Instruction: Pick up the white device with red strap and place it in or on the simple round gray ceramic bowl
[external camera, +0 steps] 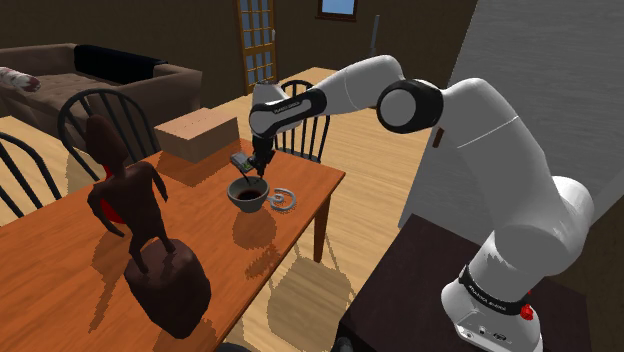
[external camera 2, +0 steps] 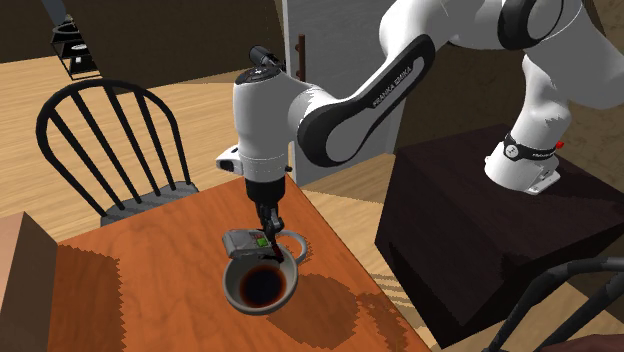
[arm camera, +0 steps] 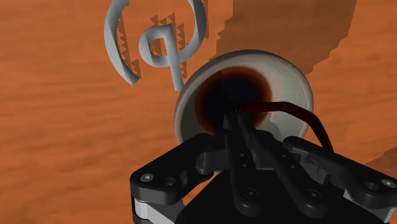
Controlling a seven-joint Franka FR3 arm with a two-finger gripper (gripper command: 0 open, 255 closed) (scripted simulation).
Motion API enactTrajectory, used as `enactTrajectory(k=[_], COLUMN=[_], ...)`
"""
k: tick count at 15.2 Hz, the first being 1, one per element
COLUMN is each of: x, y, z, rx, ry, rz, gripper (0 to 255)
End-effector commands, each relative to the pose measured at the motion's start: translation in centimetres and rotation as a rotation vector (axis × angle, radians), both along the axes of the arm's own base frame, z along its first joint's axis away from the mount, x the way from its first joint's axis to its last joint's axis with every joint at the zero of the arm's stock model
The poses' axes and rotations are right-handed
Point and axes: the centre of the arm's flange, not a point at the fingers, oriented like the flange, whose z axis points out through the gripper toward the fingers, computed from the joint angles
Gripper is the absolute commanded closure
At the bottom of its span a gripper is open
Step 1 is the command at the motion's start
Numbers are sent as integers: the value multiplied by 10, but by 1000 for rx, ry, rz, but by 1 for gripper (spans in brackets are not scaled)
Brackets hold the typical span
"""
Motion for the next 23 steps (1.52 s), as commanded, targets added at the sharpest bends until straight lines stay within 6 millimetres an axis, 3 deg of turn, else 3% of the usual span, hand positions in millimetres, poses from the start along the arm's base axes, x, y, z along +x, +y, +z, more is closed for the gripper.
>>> enactTrajectory(k=[1,7,15,16,21,23], x=[0,0,0,0,0,-2], y=[0,0,0,0,0,-3], z=[-11,-42,-44,-44,-44,-18], rx=[0,0,0,0,0,0], ry=[-1,-1,-1,-1,-1,-1], rz=[0,0,0,0,0,0], gripper=[255,255,255,0,0,0])
